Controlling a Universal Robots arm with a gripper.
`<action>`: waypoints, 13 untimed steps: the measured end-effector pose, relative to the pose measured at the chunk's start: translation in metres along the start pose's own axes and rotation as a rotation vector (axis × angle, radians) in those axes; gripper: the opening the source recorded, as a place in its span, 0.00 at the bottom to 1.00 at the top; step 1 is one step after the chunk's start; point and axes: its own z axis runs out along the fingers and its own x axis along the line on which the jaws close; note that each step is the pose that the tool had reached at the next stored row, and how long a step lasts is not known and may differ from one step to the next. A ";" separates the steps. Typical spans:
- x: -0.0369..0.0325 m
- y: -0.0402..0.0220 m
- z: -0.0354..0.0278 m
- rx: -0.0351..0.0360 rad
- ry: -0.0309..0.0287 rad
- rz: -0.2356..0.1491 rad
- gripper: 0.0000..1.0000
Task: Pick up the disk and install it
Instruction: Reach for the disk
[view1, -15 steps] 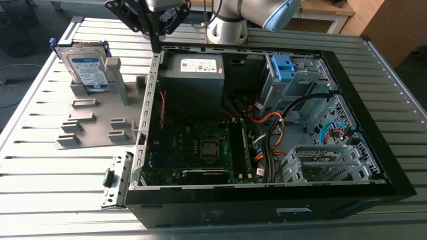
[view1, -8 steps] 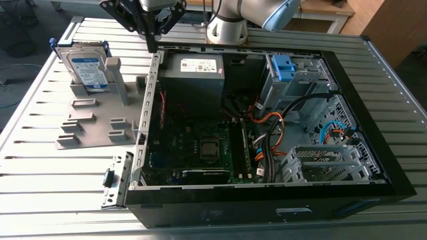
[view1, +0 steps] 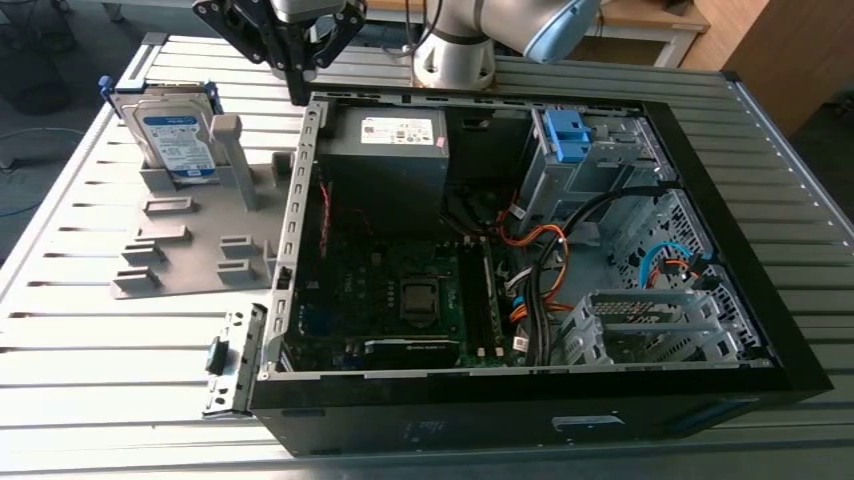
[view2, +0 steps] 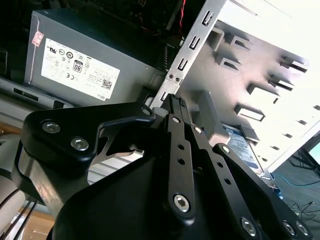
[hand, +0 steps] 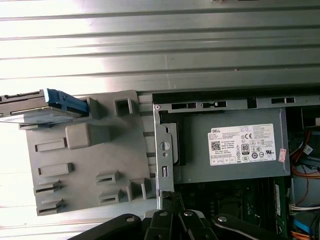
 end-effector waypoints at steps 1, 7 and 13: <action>0.0006 -0.0001 0.0000 0.0001 0.0001 0.000 0.11; 0.0045 -0.0003 -0.0002 0.0001 0.0001 0.000 0.11; 0.0087 -0.0007 -0.0003 0.0001 0.0001 0.000 0.11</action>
